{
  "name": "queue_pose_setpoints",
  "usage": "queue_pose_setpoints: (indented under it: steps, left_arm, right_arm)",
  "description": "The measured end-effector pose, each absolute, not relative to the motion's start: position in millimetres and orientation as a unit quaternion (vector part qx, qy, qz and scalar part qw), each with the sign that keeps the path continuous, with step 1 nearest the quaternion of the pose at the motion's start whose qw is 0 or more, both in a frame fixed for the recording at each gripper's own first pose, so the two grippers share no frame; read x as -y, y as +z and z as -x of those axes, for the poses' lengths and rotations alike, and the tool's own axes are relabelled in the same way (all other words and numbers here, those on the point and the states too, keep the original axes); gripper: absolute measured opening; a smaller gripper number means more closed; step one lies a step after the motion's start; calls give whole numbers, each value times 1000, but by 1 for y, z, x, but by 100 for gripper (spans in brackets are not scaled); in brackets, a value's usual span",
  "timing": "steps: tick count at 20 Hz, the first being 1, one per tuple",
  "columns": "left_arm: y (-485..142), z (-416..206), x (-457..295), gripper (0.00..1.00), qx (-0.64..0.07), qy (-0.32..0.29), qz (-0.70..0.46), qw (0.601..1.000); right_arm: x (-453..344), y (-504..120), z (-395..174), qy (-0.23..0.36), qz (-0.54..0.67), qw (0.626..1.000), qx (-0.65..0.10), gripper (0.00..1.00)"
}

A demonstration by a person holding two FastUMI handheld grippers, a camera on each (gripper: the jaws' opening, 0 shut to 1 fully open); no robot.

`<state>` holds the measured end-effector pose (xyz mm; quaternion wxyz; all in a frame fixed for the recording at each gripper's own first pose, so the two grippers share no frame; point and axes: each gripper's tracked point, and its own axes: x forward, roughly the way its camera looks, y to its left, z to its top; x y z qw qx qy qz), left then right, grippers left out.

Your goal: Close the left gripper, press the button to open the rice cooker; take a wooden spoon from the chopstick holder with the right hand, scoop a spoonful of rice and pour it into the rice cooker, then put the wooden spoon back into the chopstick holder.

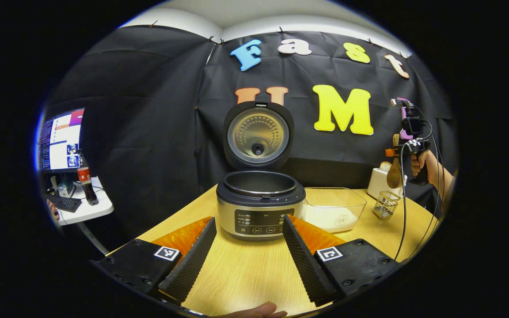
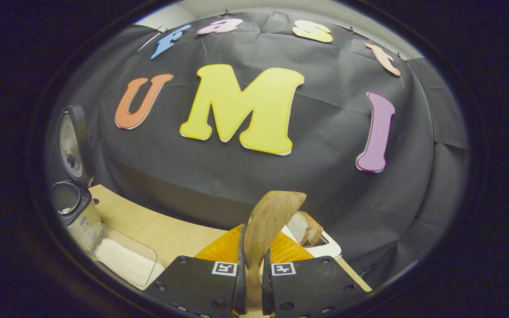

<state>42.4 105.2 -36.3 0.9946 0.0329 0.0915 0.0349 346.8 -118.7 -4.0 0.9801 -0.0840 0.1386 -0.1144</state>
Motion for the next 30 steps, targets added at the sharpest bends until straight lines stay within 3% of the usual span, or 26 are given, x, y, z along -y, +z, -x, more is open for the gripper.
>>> queue_pose_setpoints:
  steps: [6, 10, 12, 13, 21, 22, 23, 30]
  left_arm:
    - [-23, -41, -94, 96, -68, 44, -63, 995]
    - [-5, -48, -89, 96, -59, 50, -59, 995]
    - [9, -54, -80, 96, -53, 46, -54, 996]
    - [15, -57, -78, 96, -50, 46, -58, 996]
    - [64, -95, -62, 96, -35, 32, -68, 997]
    - [74, -101, -64, 100, -33, 34, -70, 996]
    - [85, -108, -65, 96, -28, 36, -73, 996]
    - [149, -158, -76, 96, -8, 33, -70, 997]
  right_arm:
    - [145, -31, -347, -109, 48, 983, -141, 14]
    - [145, -40, -340, -79, 8, 987, -143, 24]
    - [150, -35, -334, -78, 3, 989, -129, 40]
    - [155, -29, -334, -82, 6, 990, -117, 41]
    - [164, 7, -299, -86, 48, 993, -63, 84]
    - [160, 9, -289, -77, 45, 994, -61, 84]
    - [159, 10, -284, -66, 41, 995, -59, 94]
    - [158, 10, -232, -31, 6, 997, -69, 94]
